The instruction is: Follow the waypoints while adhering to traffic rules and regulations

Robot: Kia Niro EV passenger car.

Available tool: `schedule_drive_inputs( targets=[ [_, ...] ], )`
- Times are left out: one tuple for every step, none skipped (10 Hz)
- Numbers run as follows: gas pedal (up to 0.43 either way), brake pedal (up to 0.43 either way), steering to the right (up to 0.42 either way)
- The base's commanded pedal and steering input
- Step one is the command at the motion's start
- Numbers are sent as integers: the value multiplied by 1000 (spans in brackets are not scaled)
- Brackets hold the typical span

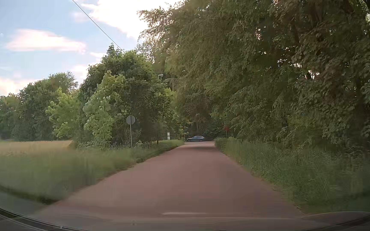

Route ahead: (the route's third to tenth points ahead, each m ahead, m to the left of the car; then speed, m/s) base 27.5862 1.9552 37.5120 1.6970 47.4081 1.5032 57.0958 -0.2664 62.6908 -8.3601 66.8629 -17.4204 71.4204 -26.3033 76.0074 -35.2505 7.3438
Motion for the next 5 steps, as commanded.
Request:
schedule_drive_inputs(
  targets=[
    [98, 18, -2],
    [98, 18, -1],
    [98, 18, -1],
    [98, 18, -1],
    [98, 18, -2]
  ],
)
